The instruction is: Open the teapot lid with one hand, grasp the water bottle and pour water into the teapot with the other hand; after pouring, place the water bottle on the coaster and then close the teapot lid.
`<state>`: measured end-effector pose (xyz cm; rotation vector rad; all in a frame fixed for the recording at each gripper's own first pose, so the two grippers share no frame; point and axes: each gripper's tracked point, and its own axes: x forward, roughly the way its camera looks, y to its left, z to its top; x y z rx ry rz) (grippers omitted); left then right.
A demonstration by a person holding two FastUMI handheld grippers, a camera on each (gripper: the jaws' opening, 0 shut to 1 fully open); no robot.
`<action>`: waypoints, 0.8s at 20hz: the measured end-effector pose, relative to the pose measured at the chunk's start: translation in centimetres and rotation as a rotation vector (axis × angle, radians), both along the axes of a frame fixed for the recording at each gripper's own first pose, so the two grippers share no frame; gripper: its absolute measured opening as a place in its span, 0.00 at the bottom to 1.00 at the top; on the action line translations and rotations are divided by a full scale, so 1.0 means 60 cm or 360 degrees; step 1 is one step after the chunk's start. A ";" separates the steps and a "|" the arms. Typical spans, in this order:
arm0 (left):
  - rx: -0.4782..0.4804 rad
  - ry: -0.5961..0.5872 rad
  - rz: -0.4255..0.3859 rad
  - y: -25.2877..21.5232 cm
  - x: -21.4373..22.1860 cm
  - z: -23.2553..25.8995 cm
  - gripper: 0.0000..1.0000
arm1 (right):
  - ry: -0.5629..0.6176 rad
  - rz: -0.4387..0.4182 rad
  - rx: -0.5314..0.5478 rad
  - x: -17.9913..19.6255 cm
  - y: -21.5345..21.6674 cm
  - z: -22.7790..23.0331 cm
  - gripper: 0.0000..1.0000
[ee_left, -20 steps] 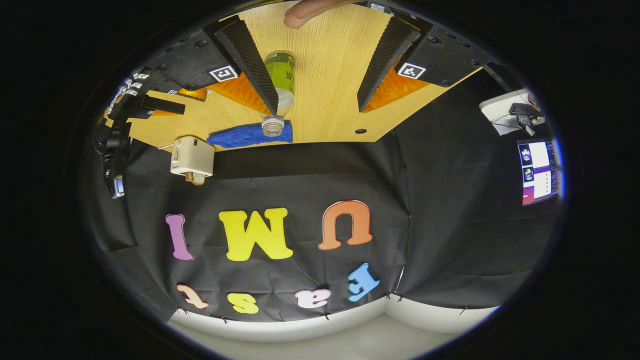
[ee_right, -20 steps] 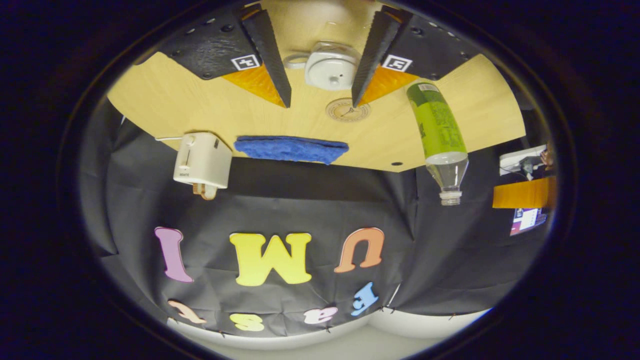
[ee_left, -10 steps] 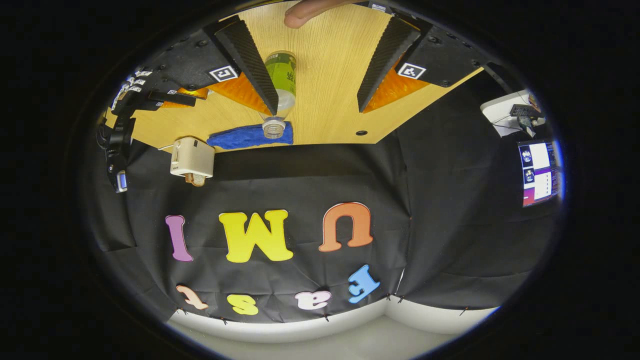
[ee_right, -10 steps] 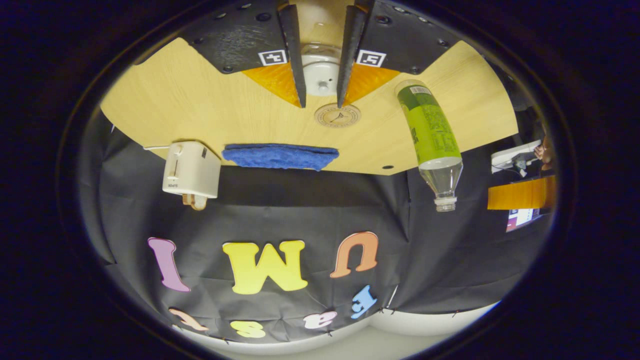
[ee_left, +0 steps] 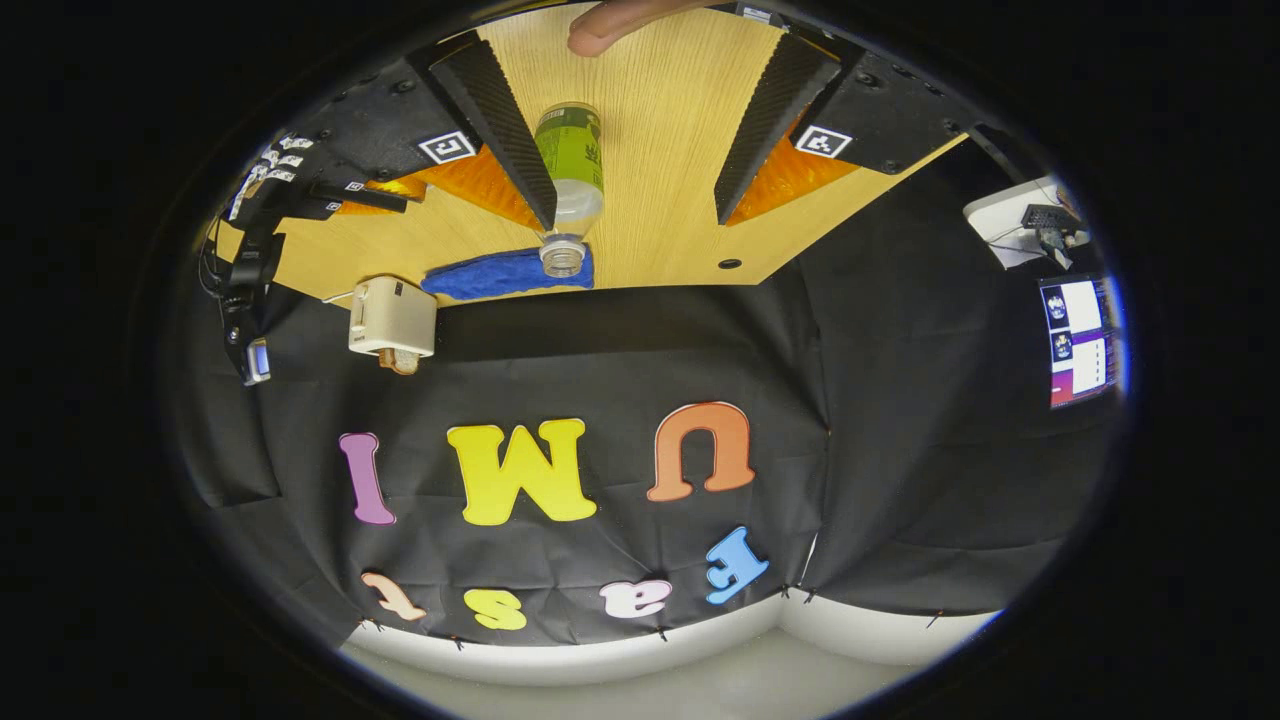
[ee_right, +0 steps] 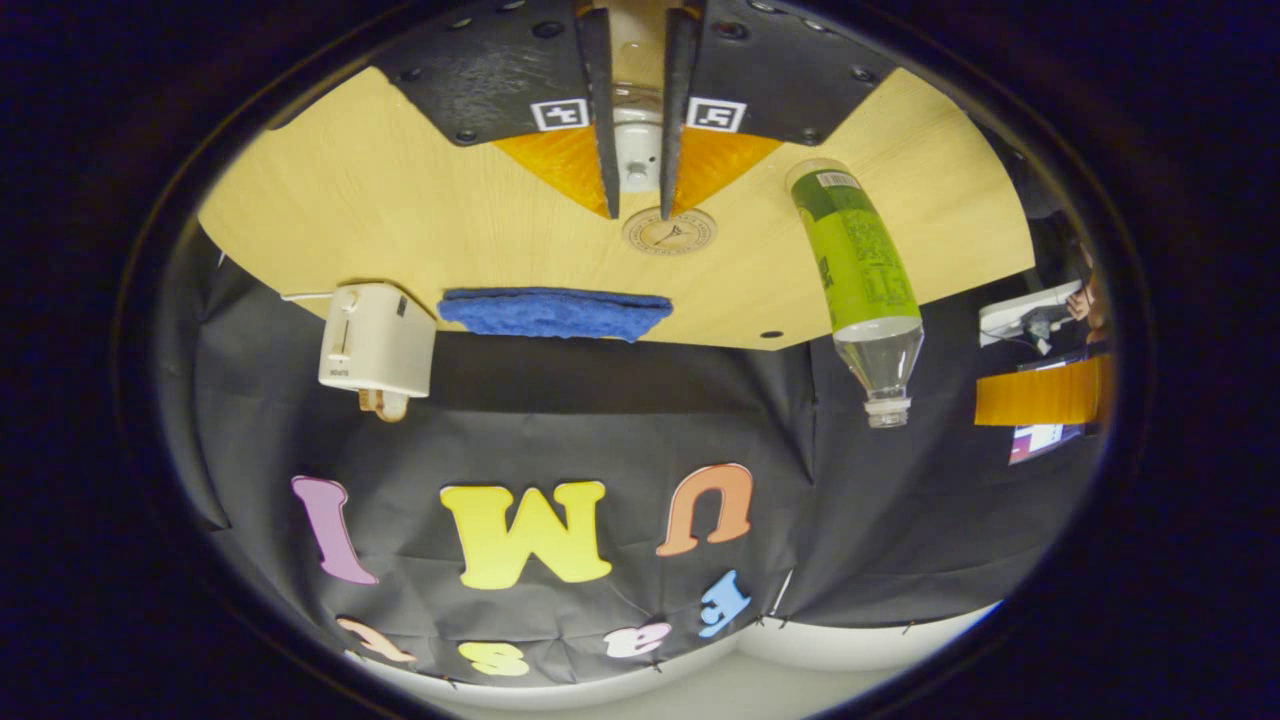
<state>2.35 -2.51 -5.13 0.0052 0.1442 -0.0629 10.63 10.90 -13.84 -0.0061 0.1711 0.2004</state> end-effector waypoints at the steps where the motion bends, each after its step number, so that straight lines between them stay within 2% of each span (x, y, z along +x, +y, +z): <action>1: 0.0000 0.0006 0.0000 -0.001 0.002 -0.003 1.00 | -0.0001 -0.0002 -0.0002 0.001 0.002 0.000 0.14; 2: 0.0002 0.0010 0.0004 0.001 0.003 -0.004 0.99 | -0.0004 -0.0002 -0.0020 0.001 0.004 -0.001 0.08; 5: -0.0005 0.0021 0.0002 -0.002 0.004 -0.009 0.99 | -0.0014 -0.0014 -0.0008 0.004 0.001 -0.003 0.08; 6: -0.0009 0.0026 -0.0001 -0.004 0.004 -0.010 1.00 | -0.0008 -0.0010 -0.0008 0.000 0.000 0.000 0.00; 12: -0.0024 0.0035 0.0002 0.001 0.009 -0.015 1.00 | -0.0056 0.0019 0.0058 -0.005 -0.002 0.019 0.00; 16: -0.0038 0.0038 0.0014 0.006 0.011 -0.015 1.00 | -0.0147 -0.0032 0.0051 -0.019 -0.030 0.062 0.00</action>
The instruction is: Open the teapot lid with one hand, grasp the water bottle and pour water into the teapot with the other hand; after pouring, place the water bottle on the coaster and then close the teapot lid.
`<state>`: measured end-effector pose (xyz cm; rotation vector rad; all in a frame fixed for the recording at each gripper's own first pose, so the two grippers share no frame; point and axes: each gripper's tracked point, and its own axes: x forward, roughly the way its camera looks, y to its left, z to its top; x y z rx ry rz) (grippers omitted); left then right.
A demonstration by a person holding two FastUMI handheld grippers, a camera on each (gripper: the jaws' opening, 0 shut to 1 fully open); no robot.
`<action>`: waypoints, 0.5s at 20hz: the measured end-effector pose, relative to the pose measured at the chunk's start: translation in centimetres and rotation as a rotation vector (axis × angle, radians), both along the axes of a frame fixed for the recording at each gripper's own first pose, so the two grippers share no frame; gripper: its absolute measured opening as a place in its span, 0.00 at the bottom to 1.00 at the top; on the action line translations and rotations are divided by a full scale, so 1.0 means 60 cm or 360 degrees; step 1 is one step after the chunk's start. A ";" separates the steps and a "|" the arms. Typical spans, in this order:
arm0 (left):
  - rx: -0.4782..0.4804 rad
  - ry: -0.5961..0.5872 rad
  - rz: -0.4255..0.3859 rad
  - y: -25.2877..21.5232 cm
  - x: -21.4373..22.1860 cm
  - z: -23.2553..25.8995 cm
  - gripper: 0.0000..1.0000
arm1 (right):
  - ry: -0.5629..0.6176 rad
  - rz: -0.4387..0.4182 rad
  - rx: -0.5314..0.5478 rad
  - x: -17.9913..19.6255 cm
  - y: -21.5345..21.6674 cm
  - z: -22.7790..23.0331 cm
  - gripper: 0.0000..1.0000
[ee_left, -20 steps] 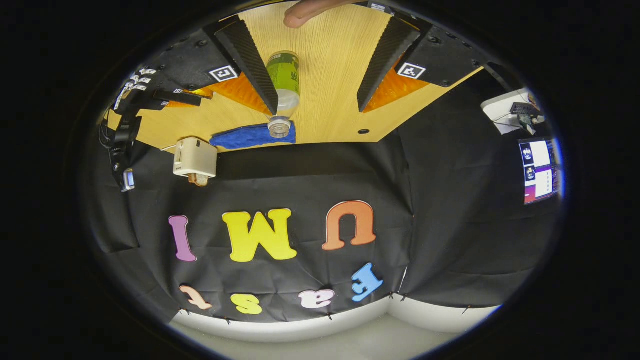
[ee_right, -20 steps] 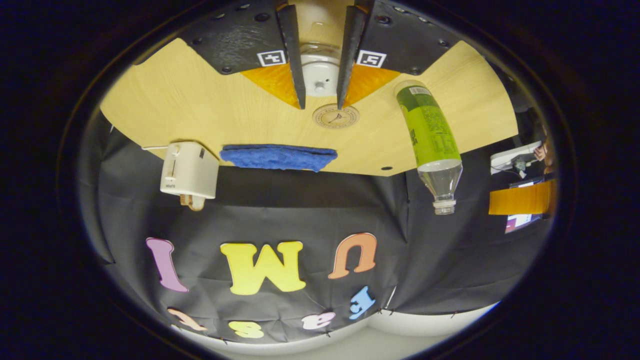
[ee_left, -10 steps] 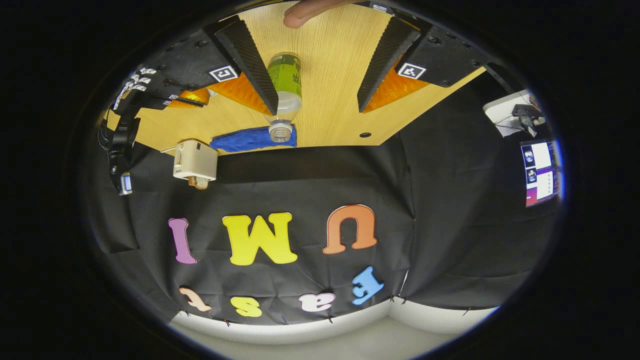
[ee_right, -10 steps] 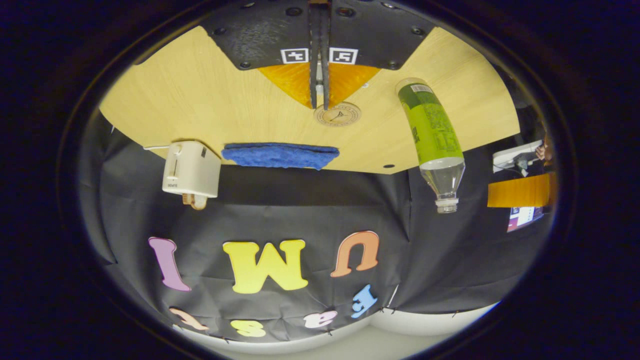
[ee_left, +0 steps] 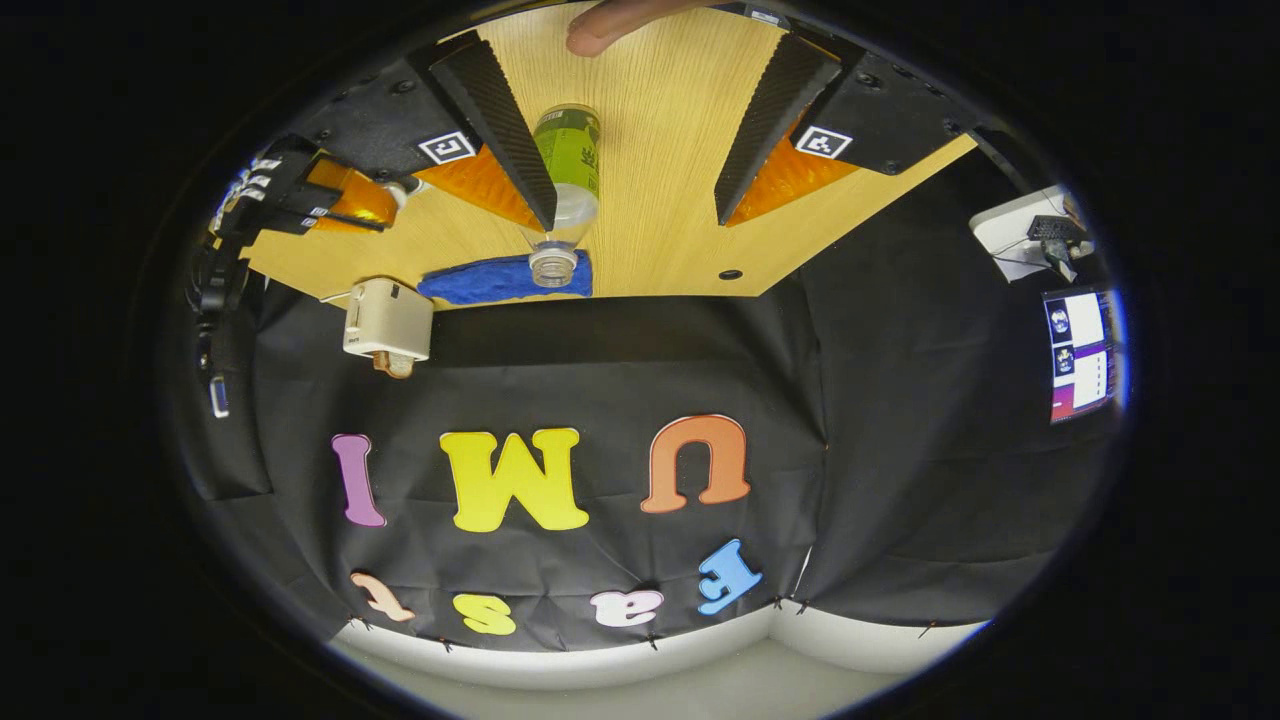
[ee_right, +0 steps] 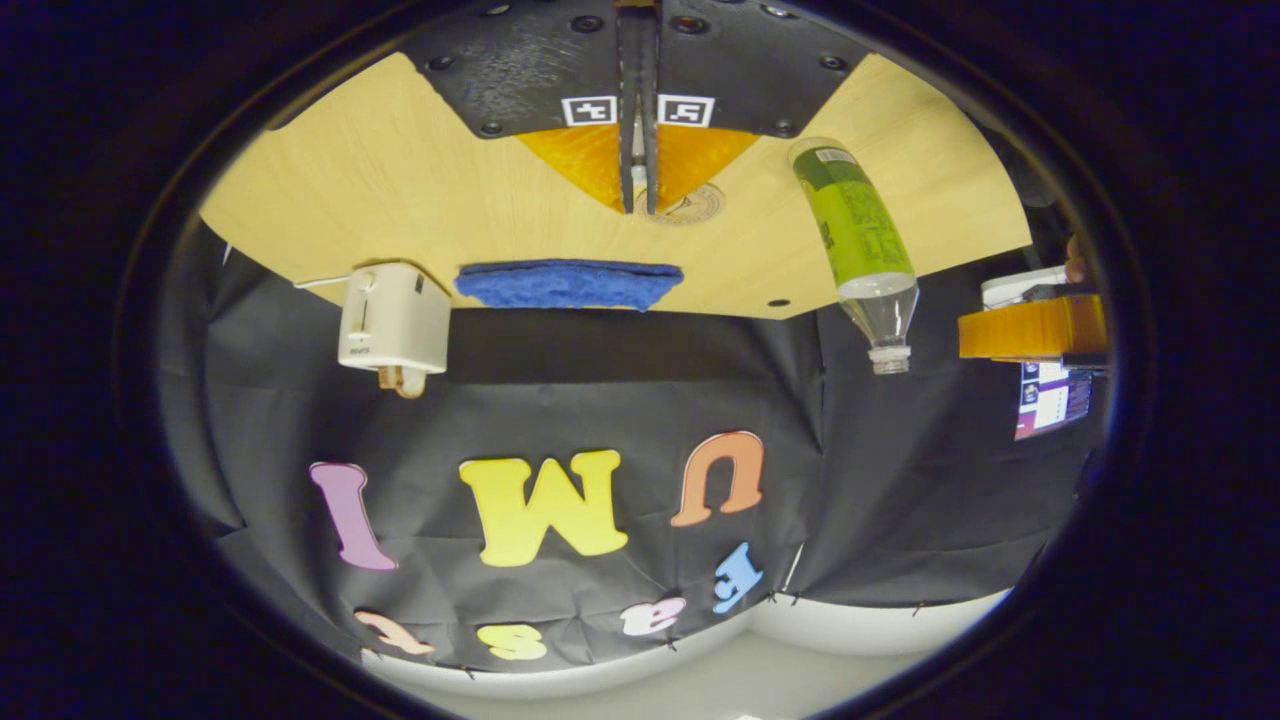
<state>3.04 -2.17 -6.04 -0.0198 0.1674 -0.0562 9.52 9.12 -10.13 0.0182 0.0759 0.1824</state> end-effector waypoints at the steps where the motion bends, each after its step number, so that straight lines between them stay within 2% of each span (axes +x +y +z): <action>1: -0.0003 0.0000 0.0002 0.001 -0.001 -0.001 1.00 | -0.0013 -0.0012 0.0013 -0.004 -0.009 0.012 0.00; 10: -0.0071 -0.0030 -0.0041 -0.008 0.004 0.009 1.00 | -0.0112 -0.0236 0.0095 -0.064 -0.144 0.119 0.00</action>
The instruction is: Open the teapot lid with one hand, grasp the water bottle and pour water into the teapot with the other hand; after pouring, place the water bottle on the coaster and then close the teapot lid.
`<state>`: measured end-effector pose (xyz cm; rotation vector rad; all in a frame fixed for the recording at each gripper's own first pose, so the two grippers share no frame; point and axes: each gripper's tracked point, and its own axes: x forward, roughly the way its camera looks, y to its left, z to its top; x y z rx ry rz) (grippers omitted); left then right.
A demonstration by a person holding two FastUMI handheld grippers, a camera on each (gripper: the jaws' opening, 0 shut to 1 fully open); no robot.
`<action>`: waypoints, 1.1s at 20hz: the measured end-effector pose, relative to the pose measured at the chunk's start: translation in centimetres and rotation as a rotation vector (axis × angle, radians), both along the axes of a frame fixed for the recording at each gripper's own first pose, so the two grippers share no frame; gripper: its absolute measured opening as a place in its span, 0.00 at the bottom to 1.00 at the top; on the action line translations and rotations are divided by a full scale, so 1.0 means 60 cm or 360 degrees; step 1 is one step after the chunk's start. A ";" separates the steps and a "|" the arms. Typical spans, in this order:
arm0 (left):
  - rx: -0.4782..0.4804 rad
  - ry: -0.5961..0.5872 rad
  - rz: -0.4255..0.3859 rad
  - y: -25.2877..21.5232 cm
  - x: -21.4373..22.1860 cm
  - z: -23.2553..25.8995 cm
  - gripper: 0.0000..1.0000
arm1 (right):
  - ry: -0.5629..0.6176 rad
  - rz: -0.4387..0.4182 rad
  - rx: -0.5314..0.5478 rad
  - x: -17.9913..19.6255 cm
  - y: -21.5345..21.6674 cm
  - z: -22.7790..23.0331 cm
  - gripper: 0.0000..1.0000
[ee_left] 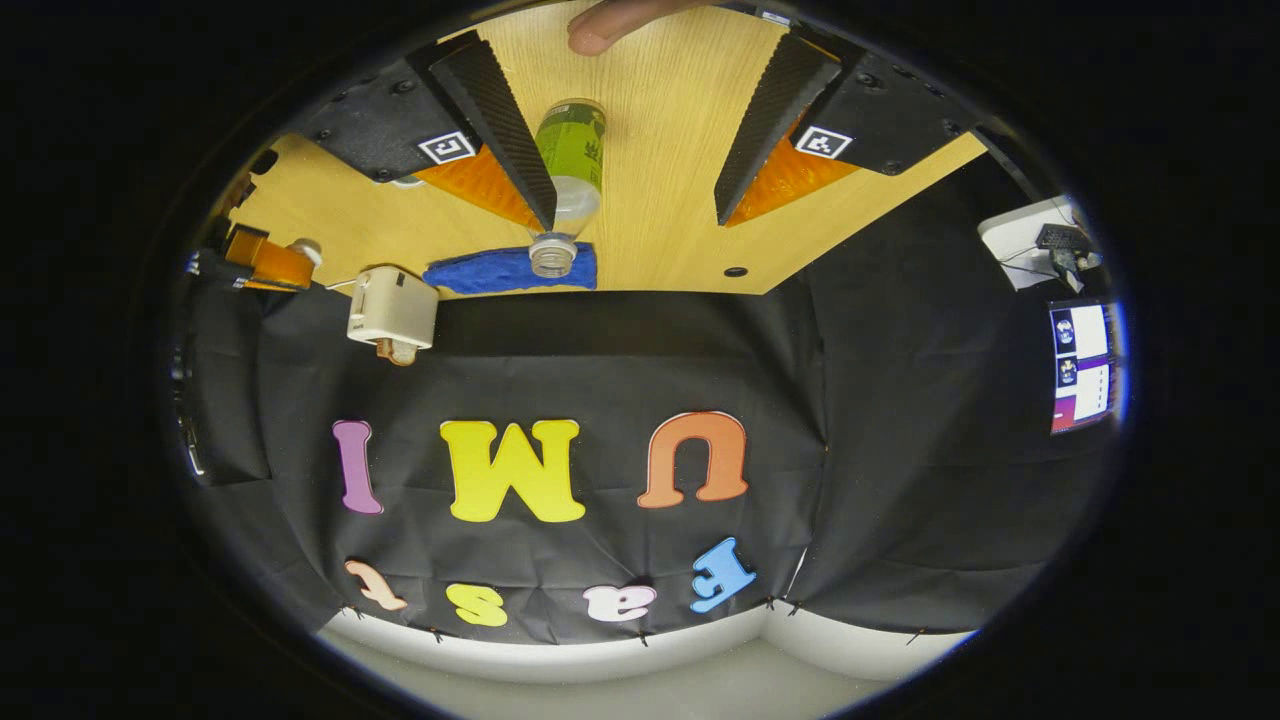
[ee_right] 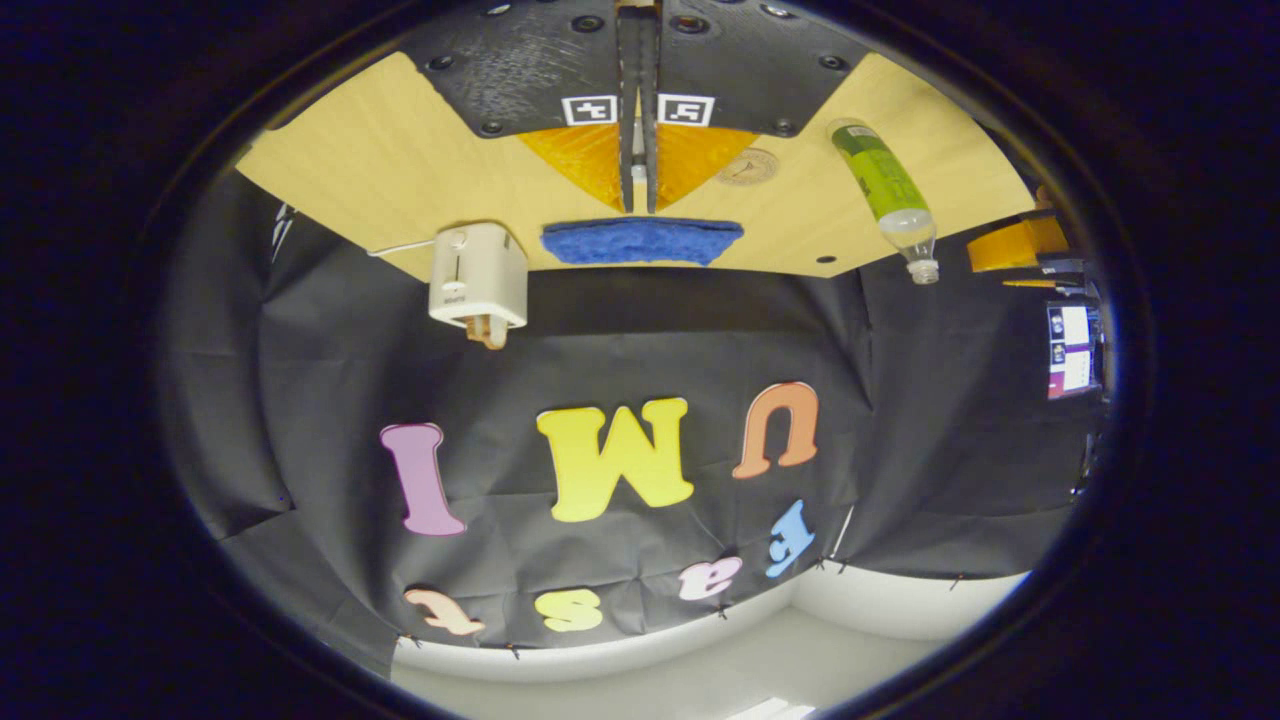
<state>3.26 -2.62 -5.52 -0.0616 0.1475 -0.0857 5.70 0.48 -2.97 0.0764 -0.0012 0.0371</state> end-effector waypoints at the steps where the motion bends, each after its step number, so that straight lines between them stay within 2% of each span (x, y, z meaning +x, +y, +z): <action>1: -0.0012 0.0003 -0.0014 -0.007 0.001 -0.004 1.00 | -0.0011 -0.0027 0.0006 -0.007 -0.015 0.010 0.00; 7: -0.0119 0.0049 -0.0173 -0.061 0.005 -0.032 1.00 | -0.0078 -0.0090 0.0012 -0.038 -0.055 0.048 0.00; 10: -0.0086 0.0043 -0.0212 -0.077 0.010 -0.046 1.00 | -0.0079 -0.0080 0.0007 -0.040 -0.055 0.048 0.00; 14: 0.0011 0.0020 -0.0163 -0.082 0.037 -0.091 1.00 | -0.0052 -0.0066 0.0013 -0.037 -0.052 0.042 0.00; 19: -0.0073 -0.0102 -0.0151 -0.086 0.078 -0.106 1.00 | -0.0045 -0.0063 0.0004 -0.034 -0.051 0.040 0.00; 22: -0.0136 -0.0088 -0.0170 -0.089 0.090 -0.131 1.00 | -0.0034 -0.0061 0.0005 -0.033 -0.050 0.035 0.00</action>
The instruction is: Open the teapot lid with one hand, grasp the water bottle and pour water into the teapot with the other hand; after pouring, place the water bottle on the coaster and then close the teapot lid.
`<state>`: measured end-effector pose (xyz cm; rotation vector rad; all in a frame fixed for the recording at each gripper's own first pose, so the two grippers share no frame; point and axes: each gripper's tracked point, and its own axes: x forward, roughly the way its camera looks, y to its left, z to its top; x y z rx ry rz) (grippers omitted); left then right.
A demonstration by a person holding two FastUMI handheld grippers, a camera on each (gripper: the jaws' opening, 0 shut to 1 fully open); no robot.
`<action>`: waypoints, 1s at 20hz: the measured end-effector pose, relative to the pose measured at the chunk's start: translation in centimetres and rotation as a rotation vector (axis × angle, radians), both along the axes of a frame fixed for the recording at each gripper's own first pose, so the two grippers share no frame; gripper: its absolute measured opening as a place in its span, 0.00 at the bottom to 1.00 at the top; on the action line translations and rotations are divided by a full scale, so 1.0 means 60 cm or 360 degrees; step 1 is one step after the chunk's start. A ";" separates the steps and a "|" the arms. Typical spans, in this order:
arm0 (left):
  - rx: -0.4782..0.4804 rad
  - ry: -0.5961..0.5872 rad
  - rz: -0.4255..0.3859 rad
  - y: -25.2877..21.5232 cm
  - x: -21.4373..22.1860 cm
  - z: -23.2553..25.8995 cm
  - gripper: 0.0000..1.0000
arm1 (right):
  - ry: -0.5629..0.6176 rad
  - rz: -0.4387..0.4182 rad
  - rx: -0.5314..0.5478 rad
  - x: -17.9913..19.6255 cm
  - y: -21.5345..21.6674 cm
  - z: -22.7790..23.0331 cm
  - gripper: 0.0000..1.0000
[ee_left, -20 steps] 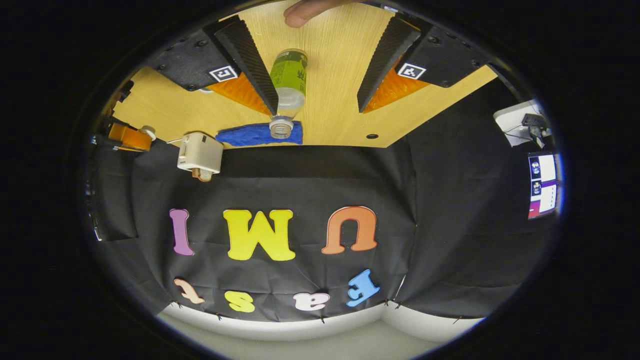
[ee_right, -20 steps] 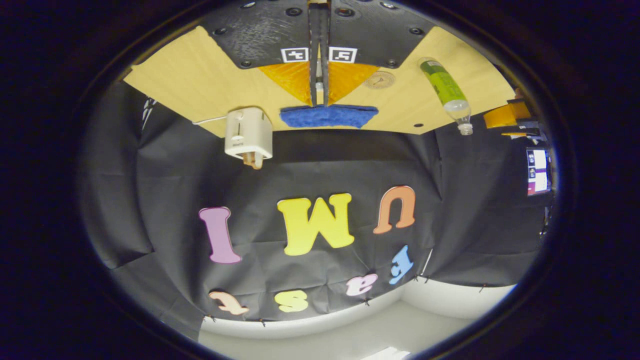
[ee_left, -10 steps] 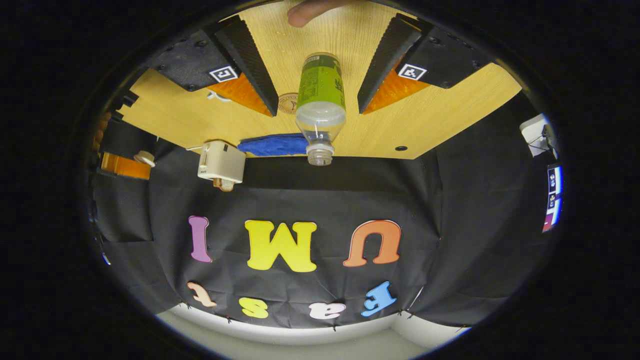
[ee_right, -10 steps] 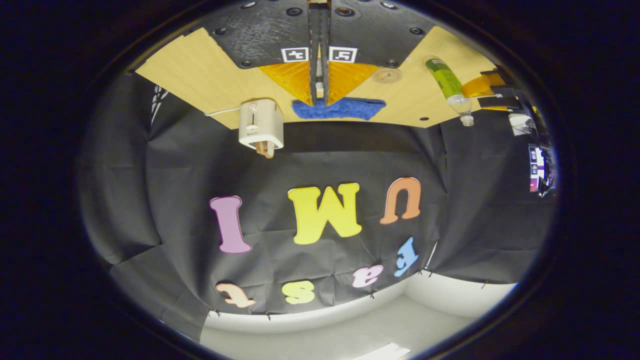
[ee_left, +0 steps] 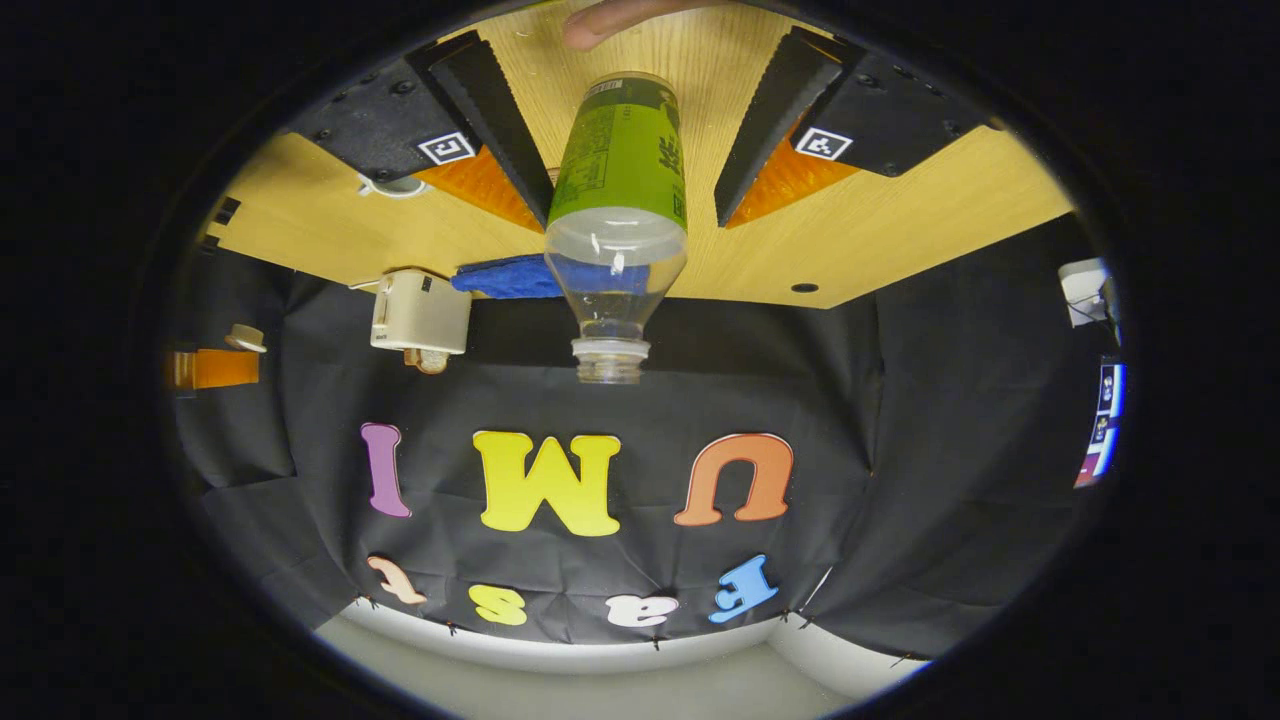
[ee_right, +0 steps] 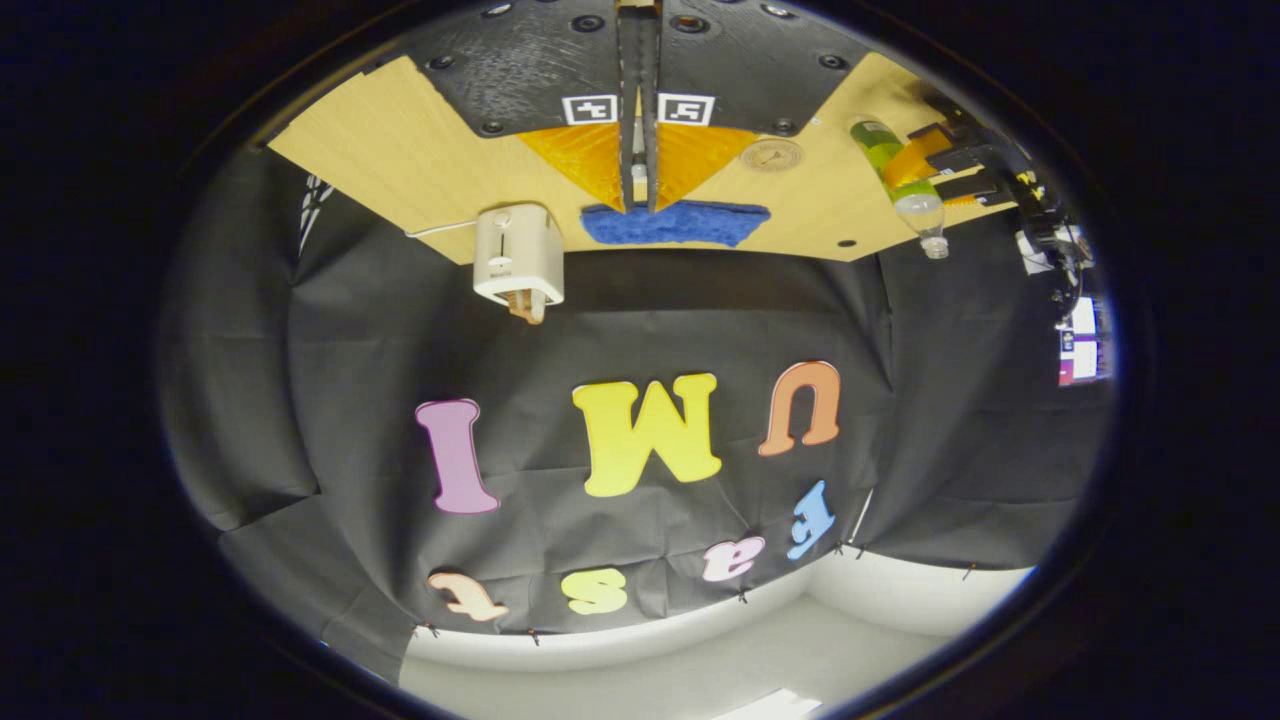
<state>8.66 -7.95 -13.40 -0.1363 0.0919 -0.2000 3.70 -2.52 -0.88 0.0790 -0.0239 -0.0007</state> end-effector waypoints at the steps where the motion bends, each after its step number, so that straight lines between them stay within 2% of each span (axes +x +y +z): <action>1: -0.0011 0.0004 -0.0007 -0.001 0.002 -0.003 1.00 | 0.0006 0.0006 0.0000 0.002 0.002 -0.001 0.00; 5: 0.0031 -0.0047 -0.0013 -0.005 0.004 -0.003 1.00 | 0.0022 0.0002 0.0000 0.004 -0.001 -0.006 0.00; 7: 0.0025 -0.0044 -0.0036 -0.011 0.004 -0.007 0.96 | 0.0024 -0.0006 -0.0001 0.005 -0.003 -0.007 0.00; 9: 0.0030 -0.0048 -0.0062 -0.017 0.004 -0.011 0.89 | 0.0022 -0.0015 -0.0001 0.006 -0.006 -0.006 0.00; 10: 0.0047 -0.0065 -0.0059 -0.015 0.004 -0.010 0.82 | 0.0021 -0.0015 -0.0001 0.004 -0.006 -0.006 0.00; 13: 0.0094 -0.0063 -0.0046 -0.013 0.003 -0.008 0.79 | 0.0020 -0.0014 -0.0005 0.003 -0.006 -0.004 0.00; 15: 0.0189 -0.0030 0.0006 0.002 -0.001 -0.010 0.78 | 0.0021 -0.0013 -0.0005 0.002 -0.009 -0.005 0.00; 20: 0.0422 -0.0098 0.0136 0.030 -0.014 0.041 0.78 | 0.0026 -0.0030 0.0008 0.002 -0.021 -0.005 0.00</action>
